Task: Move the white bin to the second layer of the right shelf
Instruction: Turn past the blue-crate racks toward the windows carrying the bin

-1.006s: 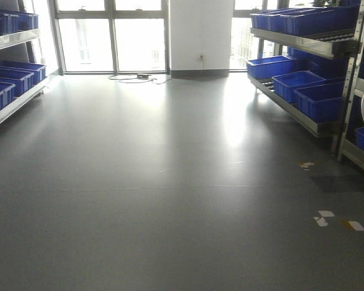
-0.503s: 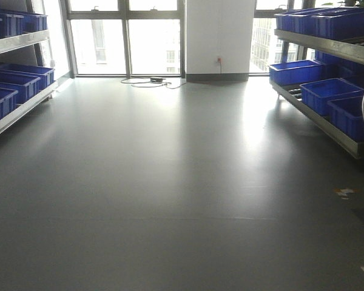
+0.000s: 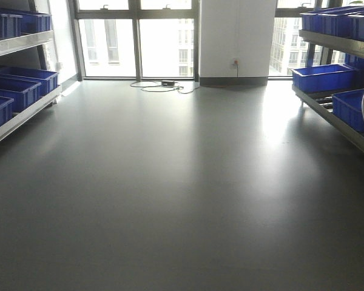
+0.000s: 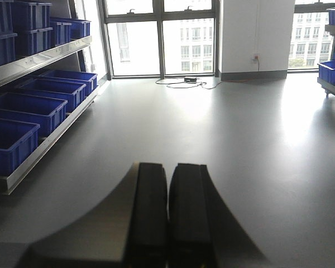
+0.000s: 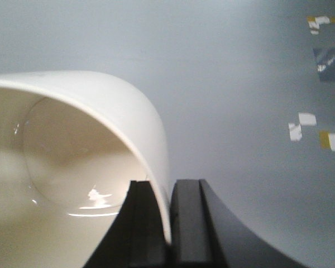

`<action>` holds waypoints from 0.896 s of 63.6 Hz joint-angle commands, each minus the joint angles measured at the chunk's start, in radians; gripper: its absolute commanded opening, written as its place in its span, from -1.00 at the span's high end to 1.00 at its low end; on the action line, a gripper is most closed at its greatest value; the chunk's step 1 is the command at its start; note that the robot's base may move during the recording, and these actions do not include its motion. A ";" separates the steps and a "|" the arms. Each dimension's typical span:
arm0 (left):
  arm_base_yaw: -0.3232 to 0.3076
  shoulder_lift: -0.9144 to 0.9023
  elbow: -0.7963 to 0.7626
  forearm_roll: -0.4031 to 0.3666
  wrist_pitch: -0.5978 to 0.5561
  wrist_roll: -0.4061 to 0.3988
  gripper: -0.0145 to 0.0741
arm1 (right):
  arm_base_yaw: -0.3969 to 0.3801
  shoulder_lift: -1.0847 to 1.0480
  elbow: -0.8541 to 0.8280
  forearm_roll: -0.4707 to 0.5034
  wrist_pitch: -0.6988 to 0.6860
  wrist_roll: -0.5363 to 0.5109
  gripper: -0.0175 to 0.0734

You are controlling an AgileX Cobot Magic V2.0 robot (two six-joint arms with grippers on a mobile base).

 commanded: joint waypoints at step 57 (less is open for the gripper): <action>0.000 -0.016 0.037 -0.006 -0.084 -0.003 0.48 | -0.006 0.002 -0.028 -0.002 -0.075 -0.006 0.51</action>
